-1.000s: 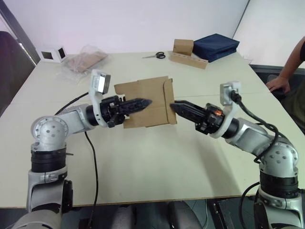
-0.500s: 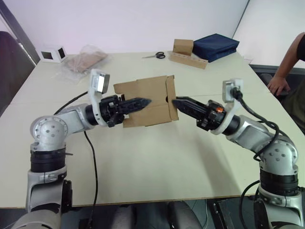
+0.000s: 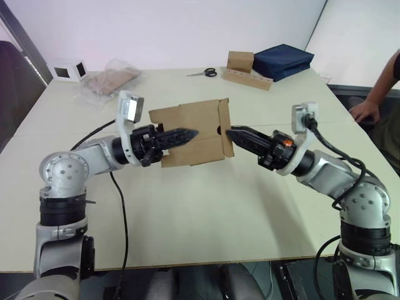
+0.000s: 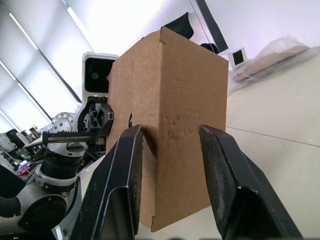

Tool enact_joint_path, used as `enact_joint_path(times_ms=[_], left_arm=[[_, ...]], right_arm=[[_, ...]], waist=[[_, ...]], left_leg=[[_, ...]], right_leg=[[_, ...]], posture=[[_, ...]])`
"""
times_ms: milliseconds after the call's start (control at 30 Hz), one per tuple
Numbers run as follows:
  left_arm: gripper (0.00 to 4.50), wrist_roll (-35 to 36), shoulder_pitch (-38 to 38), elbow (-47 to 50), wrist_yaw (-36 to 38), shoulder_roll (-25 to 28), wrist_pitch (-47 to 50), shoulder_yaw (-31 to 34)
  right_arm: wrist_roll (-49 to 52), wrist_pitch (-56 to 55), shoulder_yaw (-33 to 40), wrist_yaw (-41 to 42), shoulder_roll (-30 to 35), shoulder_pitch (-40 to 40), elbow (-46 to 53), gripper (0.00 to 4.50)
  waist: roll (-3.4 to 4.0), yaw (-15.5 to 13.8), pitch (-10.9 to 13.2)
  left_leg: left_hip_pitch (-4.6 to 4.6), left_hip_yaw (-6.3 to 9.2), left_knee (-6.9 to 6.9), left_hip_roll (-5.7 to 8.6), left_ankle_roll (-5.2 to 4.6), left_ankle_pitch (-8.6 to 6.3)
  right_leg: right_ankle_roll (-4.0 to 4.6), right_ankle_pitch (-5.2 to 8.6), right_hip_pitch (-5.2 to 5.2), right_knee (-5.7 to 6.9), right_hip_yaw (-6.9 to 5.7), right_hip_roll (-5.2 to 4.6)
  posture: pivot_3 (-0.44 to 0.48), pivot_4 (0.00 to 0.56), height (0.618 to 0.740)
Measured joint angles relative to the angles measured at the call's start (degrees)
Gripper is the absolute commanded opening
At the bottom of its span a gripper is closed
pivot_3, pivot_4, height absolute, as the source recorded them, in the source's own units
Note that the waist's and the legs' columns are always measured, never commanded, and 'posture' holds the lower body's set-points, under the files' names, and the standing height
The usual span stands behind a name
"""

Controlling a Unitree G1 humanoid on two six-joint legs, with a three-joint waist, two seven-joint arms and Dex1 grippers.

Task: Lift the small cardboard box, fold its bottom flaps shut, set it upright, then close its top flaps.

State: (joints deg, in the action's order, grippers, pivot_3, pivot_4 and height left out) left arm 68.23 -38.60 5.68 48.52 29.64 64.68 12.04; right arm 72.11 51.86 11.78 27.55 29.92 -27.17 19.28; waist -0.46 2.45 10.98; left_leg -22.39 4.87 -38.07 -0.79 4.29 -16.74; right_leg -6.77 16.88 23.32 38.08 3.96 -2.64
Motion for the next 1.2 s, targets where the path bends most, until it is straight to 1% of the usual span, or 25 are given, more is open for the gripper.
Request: enact_joint_path(times_ms=[567,667,900,1067,1200], left_arm=[[0.0,0.5,0.2,1.4,-0.2,-0.3,-0.2,0.0],[0.0,-0.1,0.3,1.3,0.1,-0.3,-0.8,-0.1],[0.0,-1.7,0.7,-0.4,1.5,0.9,-1.6,-0.2],[0.0,-2.2,0.6,-1.0,2.0,0.9,-1.6,-0.2],[0.0,-2.5,0.6,-1.0,2.1,0.8,-1.7,-0.2]], right_arm=[[-1.5,0.1,0.0,-0.1,-0.1,-0.4,-1.7,1.73],[1.2,0.8,0.7,-1.3,0.3,-0.4,-1.5,1.73],[9.0,1.8,4.9,-4.0,3.8,-0.6,1.0,1.73],[12.4,1.9,5.1,-5.7,4.6,-0.4,1.1,1.73],[13.2,1.9,4.8,-6.1,4.6,-0.3,1.1,1.73]], waist=[[0.0,0.0,0.0],[0.0,0.0,0.0],[0.0,0.0,0.0],[-0.01,0.0,0.0],[-0.01,0.0,0.0]], left_leg=[[0.0,0.0,0.01,0.0,0.0,0.0],[0.0,0.0,0.01,0.0,0.0,0.0],[-0.01,0.0,0.02,0.0,-0.01,0.0],[-0.01,-0.01,0.03,0.0,-0.01,0.0],[-0.01,-0.01,0.03,0.0,-0.01,0.0]], right_leg=[[0.0,0.0,0.0,0.0,0.0,0.0],[0.0,0.0,0.0,-0.01,0.0,0.0],[0.0,0.0,0.0,-0.02,0.0,0.0],[0.0,0.0,0.0,-0.03,0.0,0.0],[0.0,0.0,0.0,-0.03,0.0,0.0]], posture=[[0.0,0.15,0.74],[0.0,0.15,0.74],[0.0,0.15,0.74],[0.0,0.15,0.74],[0.0,0.15,0.74]])
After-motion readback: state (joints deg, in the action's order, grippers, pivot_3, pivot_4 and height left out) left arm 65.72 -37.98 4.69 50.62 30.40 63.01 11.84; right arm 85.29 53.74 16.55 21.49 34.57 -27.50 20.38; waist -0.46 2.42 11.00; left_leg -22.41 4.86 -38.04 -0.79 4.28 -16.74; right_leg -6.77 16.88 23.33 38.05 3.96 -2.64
